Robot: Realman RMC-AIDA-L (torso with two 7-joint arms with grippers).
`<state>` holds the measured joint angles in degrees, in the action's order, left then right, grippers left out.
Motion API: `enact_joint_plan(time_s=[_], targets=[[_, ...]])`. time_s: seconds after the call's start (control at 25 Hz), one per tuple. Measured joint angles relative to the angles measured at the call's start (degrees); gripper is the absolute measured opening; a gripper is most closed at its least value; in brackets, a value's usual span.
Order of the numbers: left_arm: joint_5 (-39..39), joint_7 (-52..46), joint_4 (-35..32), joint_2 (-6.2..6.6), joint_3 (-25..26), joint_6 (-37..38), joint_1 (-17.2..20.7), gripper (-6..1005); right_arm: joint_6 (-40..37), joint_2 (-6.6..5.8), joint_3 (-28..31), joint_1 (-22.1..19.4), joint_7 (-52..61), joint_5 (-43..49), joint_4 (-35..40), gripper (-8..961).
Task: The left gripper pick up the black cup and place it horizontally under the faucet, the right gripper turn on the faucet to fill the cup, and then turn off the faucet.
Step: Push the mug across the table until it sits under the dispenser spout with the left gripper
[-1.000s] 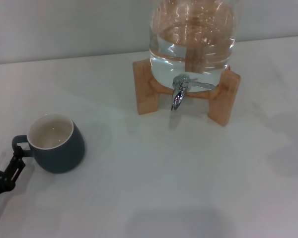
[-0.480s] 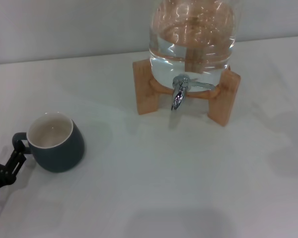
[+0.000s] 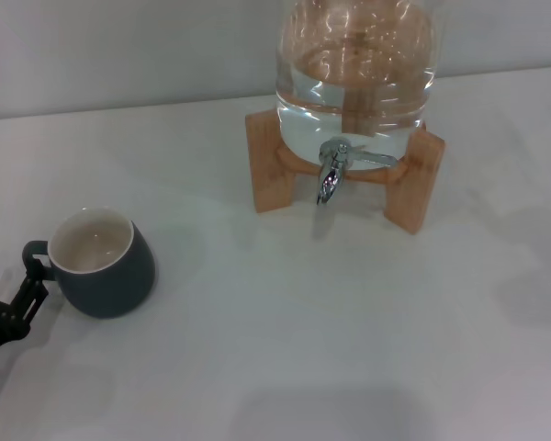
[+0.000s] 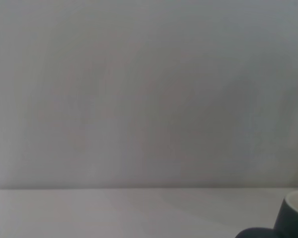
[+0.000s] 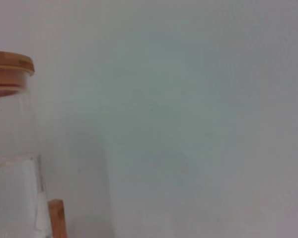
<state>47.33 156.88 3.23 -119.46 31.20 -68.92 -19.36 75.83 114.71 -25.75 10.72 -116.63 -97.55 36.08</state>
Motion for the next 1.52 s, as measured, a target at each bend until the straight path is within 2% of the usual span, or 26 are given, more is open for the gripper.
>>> enact_joint_plan(time_s=[0.96,1.52], targets=[[1.43,-0.61,0.02,0.19,0.09,0.55,-0.62,681,0.2,-0.02,0.61,-0.09,-0.15,0.0,-0.4,854],[1.17,-0.62,0.7,0.11,-0.28,3.34,-1.96,680,0.29,-0.01,0.61,-0.09,-0.25,0.0,-0.4,854]])
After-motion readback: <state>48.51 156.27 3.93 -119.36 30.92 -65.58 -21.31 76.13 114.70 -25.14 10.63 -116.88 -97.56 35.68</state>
